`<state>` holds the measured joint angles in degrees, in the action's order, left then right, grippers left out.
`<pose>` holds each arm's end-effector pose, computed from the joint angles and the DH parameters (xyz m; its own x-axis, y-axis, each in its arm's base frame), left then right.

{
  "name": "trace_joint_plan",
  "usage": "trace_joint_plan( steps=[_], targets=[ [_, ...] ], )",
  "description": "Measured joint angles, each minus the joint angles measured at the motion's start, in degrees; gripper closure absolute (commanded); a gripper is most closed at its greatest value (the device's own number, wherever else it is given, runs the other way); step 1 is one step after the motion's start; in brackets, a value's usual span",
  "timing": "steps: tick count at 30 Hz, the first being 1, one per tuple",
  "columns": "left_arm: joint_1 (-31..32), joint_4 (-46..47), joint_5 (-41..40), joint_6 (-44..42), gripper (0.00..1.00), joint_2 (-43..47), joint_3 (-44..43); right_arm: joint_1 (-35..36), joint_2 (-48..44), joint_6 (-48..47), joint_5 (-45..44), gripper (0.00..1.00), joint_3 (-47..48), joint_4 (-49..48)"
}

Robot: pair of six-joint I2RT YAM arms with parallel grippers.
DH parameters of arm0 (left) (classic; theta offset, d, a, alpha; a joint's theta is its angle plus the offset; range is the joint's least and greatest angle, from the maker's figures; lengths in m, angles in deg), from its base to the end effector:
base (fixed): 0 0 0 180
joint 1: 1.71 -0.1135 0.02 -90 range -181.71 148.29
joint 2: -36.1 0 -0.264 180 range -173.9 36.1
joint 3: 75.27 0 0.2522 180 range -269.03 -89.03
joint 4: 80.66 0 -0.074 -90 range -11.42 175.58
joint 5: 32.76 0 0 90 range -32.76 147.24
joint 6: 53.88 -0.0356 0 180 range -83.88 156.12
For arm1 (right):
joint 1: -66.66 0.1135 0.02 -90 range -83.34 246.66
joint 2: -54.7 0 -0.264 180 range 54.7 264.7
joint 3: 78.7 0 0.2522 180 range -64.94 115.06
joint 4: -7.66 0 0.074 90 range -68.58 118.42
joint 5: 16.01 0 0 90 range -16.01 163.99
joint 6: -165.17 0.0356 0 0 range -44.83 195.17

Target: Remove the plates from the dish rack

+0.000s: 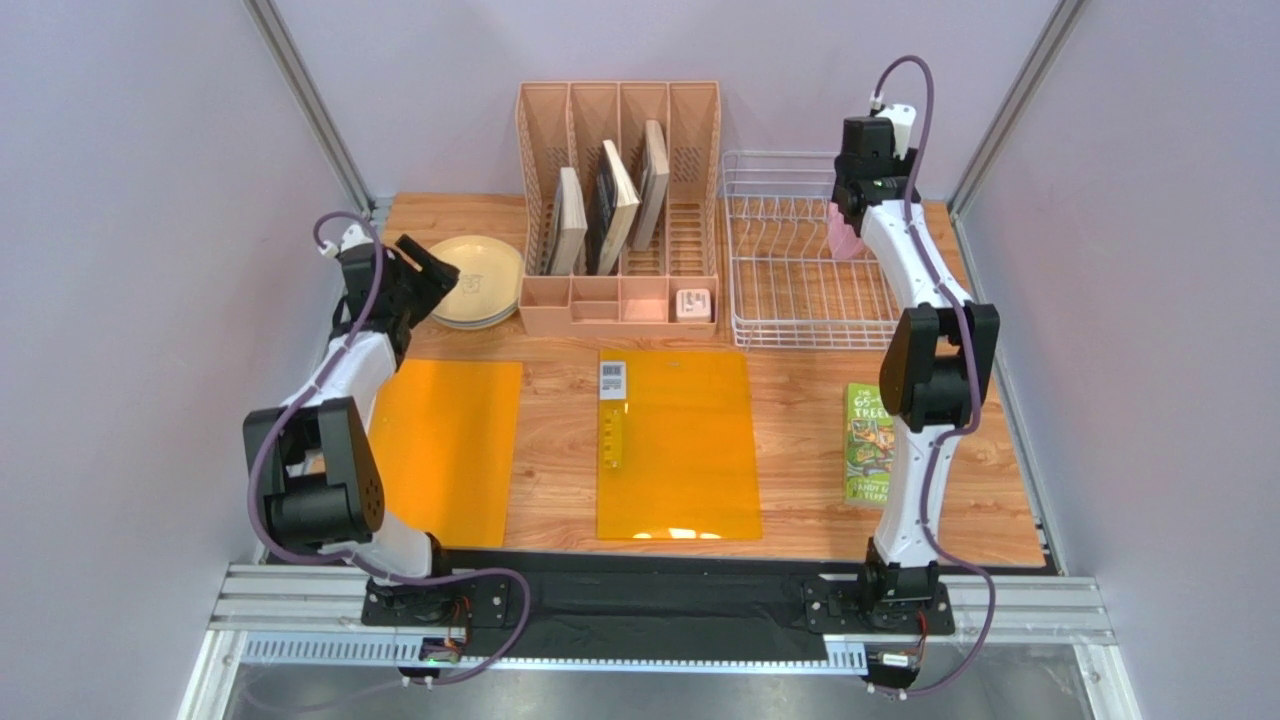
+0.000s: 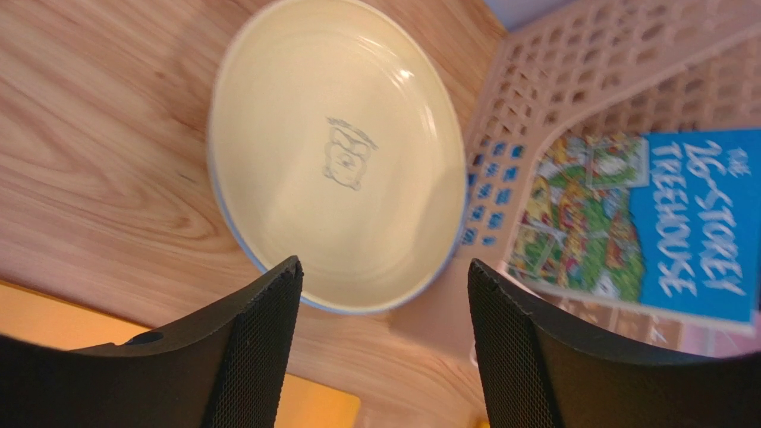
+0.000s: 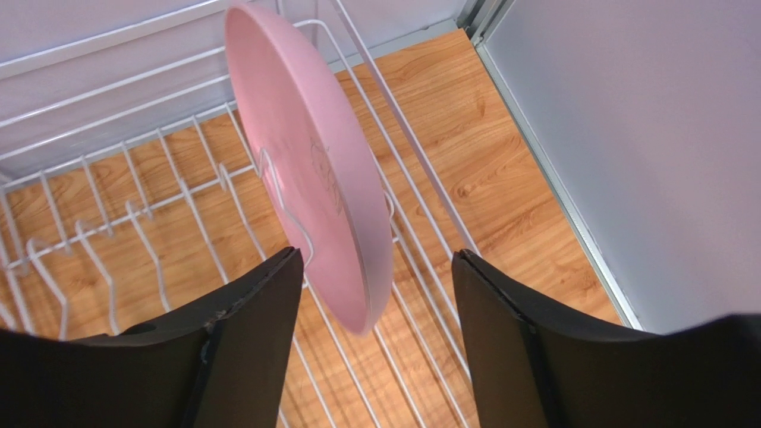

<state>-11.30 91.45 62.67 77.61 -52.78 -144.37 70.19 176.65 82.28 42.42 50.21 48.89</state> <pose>0.3448 0.0548 0.2413 -0.2879 -0.7175 -0.6343 -0.3657 0.6945 -0.6196 0.4965 0.0120 0.3093 -0.5107 0.0741 -0.8565 0.4460 0.8746 -0.1902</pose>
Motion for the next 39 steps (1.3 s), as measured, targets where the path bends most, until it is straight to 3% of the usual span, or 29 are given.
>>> trace_joint_plan(
  steps=[4,5,6,8,10,16,25,26,27,30,35,39],
  targets=[
    [1.5,1.5,4.9,0.5,0.26,4.0,2.9,-1.2,6.3,-1.8,0.1,0.55,5.6,-0.2],
    [2.1,2.2,5.8,0.7,0.26,4.8,3.5,-1.4,7.4,-2.3,0.2,0.71,6.5,-0.2],
    [2.9,2.7,6.8,0.7,0.26,5.4,4.1,-1.5,8.0,-2.6,0.2,0.79,6.9,-0.2],
    [4.2,3.2,8.2,0.7,0.26,6.2,4.6,-1.7,8.5,-3.2,1.1,0.93,6.9,0.1],
    [5.2,3.7,9.4,0.7,0.27,6.2,4.6,-1.8,8.6,-4.7,1.2,1.00,6.9,0.4],
    [5.7,4.3,11.0,0.9,0.27,6.2,4.6,-2.0,8.4,-6.4,0.3,1.00,6.6,0.4],
    [7.4,3.4,10.2,0.8,0.23,6.8,4.6,4.0,2.8,-11.5,-17.6,1.00,-3.1,-8.1],
    [7.5,3.0,9.9,0.7,0.21,7.0,4.6,4.4,1.1,-12.2,-19.3,1.00,-5.0,-9.7],
    [7.7,2.5,9.7,0.7,0.11,7.3,4.6,4.7,-0.3,-12.8,-20.8,1.00,-6.5,-11.0],
    [8.0,1.6,9.2,0.3,0.04,8.2,4.6,5.5,-6.1,-14.9,-24.3,1.00,-11.9,-16.2],
    [8.4,1.5,9.3,0.4,0.00,9.7,4.6,7.3,-17.2,-12.8,-24.5,1.00,-19.3,-19.8],
    [9.1,1.9,10.8,0.4,0.00,10.5,4.6,8.1,-28.3,-5.3,-18.1,1.00,-25.6,-15.4]
  ],
)
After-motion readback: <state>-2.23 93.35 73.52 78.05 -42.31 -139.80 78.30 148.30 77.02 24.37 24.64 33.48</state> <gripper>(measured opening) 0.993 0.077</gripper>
